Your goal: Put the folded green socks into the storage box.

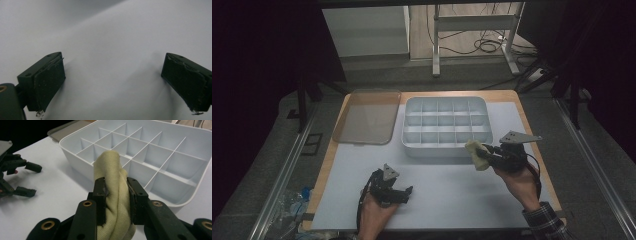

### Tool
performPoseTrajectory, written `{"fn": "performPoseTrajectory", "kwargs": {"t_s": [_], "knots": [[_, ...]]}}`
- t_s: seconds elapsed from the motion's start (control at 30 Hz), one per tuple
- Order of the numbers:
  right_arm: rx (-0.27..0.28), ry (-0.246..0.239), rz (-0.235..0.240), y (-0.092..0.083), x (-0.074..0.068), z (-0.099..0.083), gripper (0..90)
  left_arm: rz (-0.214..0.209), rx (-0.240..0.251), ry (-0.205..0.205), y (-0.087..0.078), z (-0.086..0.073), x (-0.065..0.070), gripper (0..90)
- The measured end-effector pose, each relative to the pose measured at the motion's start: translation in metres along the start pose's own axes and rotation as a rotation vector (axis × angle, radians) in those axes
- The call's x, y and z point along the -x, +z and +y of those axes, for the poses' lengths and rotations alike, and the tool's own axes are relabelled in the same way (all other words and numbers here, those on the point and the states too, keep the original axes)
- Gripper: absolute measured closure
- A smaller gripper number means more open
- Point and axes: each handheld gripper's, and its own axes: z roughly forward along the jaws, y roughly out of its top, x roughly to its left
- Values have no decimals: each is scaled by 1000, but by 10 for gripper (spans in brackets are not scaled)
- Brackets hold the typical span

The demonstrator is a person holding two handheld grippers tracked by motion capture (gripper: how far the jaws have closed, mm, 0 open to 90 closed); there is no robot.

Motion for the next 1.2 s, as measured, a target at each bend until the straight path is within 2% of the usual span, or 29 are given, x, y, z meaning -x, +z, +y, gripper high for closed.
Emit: {"fn": "performPoseTrajectory", "kwargs": {"t_s": [0.7, 0.93, 1.2], "knots": [[21, 5, -113, 12, 31, 25, 710, -1, -2, 0, 0, 0, 0, 47], [29, 6, -149, 18, 41, 29, 709, -1, -2, 3, 0, 0, 0, 47], [23, -4, -182, 32, 49, 29, 708, -2, -2, 0, 0, 0, 0, 47]]}}
